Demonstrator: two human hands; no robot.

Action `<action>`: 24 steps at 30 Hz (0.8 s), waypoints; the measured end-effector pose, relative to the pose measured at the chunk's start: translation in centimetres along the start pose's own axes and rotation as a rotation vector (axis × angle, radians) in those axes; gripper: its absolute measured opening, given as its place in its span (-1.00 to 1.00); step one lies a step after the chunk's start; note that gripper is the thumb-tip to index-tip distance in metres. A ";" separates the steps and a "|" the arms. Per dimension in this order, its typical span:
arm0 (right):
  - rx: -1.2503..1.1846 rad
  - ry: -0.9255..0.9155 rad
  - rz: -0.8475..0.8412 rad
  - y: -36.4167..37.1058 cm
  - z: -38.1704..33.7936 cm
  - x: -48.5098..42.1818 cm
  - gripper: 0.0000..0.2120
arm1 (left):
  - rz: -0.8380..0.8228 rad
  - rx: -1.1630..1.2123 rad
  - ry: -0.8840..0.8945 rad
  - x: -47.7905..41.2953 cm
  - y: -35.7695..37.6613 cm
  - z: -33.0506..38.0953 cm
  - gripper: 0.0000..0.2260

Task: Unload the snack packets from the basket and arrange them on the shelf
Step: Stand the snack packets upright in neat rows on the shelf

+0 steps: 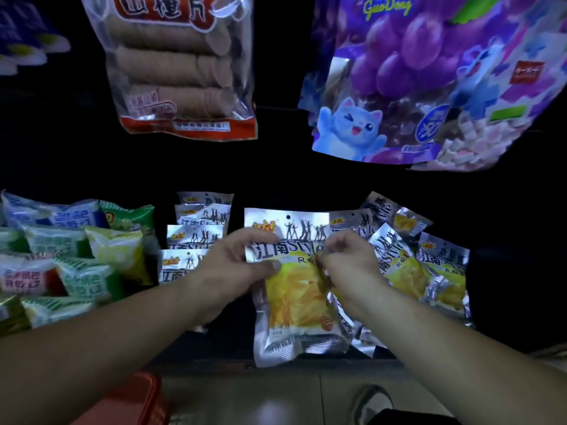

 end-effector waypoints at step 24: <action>0.478 -0.016 -0.257 -2.0 2.6 -2.5 -0.72 | 0.136 -0.491 -0.183 -1.9 -5.3 -4.1 -0.53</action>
Point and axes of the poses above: each hand's wrist, its own x-axis away from the middle knuckle, its own y-axis out of the palm, z = x × y, the point moved 1 cm from there along -x, towards the middle knuckle, and after that the axes turned 3 degrees about x, right-handed, at the moved point
